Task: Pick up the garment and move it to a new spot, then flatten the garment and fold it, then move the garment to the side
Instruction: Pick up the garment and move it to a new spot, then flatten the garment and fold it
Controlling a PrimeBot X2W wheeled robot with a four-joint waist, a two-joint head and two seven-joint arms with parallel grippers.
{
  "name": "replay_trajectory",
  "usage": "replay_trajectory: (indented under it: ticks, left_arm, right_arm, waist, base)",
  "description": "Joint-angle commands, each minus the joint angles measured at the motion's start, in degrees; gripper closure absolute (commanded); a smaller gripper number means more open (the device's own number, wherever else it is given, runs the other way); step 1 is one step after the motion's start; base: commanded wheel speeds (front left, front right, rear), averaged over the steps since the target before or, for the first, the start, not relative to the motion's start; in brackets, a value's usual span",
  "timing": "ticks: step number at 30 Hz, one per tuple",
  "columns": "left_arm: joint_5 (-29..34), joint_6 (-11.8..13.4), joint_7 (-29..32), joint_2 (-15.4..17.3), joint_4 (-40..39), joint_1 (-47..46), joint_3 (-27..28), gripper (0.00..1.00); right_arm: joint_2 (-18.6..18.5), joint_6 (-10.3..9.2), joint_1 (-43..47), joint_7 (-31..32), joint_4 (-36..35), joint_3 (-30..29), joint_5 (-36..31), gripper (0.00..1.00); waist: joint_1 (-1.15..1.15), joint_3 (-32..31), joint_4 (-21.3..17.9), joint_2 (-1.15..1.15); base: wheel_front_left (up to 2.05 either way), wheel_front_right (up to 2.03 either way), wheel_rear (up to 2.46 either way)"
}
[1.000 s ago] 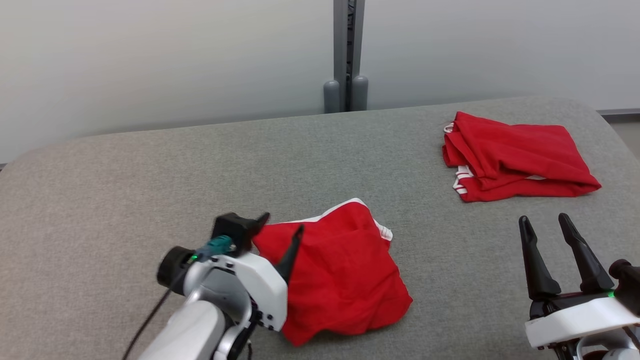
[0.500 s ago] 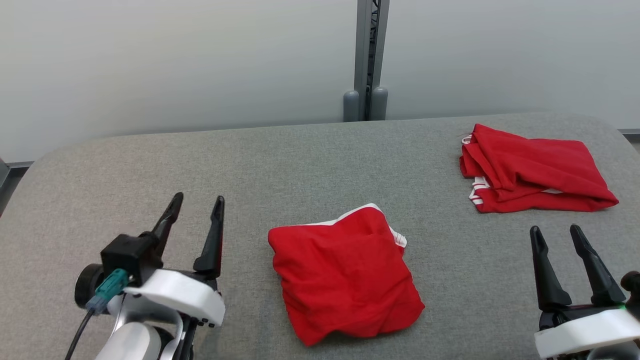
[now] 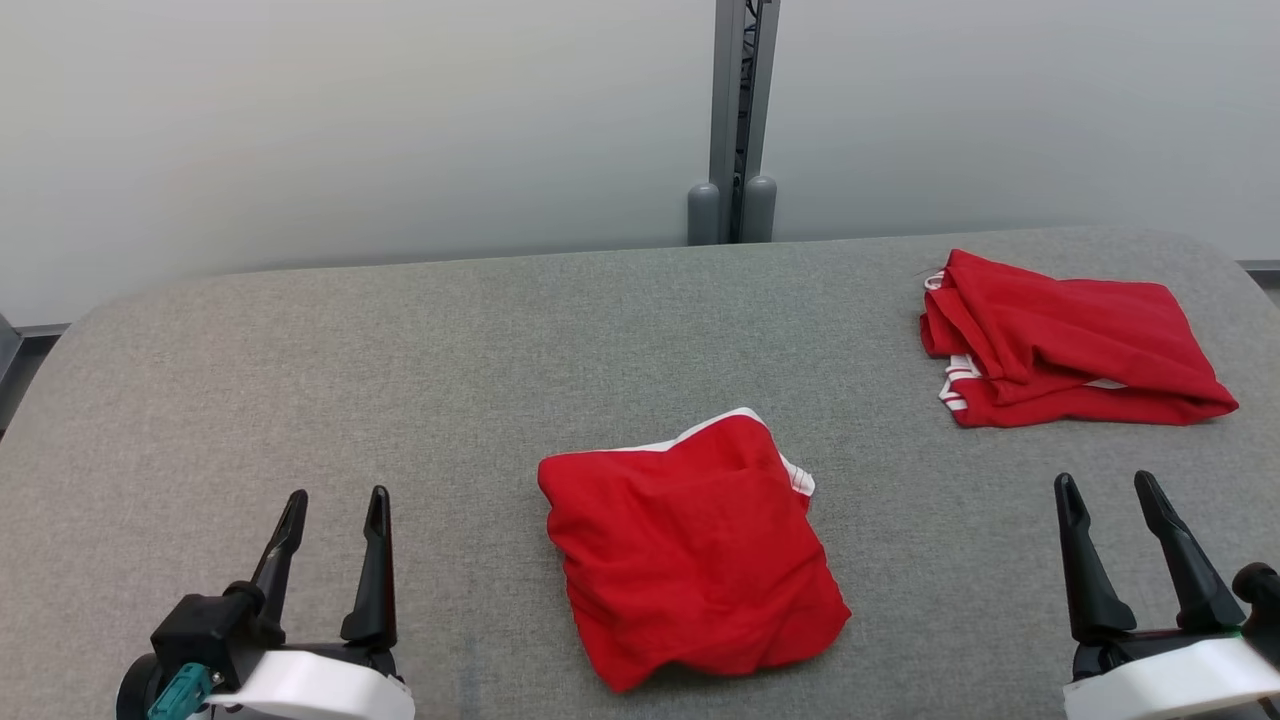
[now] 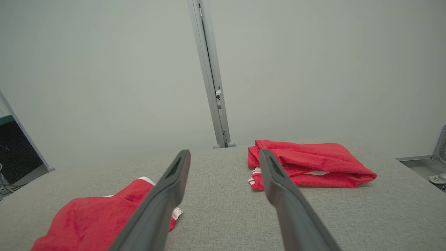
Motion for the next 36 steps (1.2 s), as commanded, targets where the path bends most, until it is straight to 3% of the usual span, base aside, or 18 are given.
replay_trajectory:
  ticks: [1,12,28,36]
  left_arm:
    - [-0.17,-0.02,-0.27,-0.12,0.17,0.26,0.28,0.0]
    - [0.13,-1.37,-0.74,-0.77,1.34,-1.07,0.18,0.0]
    - [-0.16,-1.4,-0.4,-1.09,2.14,-2.18,-0.76,0.0]
    - [0.2,-1.68,0.57,-1.09,1.41,-4.23,-1.62,0.0]
  right_arm:
    - [-0.27,0.04,0.45,-0.42,0.08,0.05,-0.53,0.0]
    - [-0.51,0.04,-0.05,0.28,-0.06,0.43,-0.32,0.0]
    - [-1.22,0.04,-1.2,0.8,0.93,1.28,0.13,0.0]
    - [-4.69,0.04,-8.69,8.74,6.38,5.76,2.7,0.0]
  waist:
    - [0.0,-0.02,0.12,0.0]
    - [0.0,0.03,0.46,0.0]
    - [0.0,0.28,0.77,0.0]
    - [0.0,2.7,4.15,0.0]
  base:
    - [0.0,0.0,0.0]
    - [0.0,0.0,0.0]
    - [0.0,0.0,0.0]
    - [0.0,0.0,0.0]
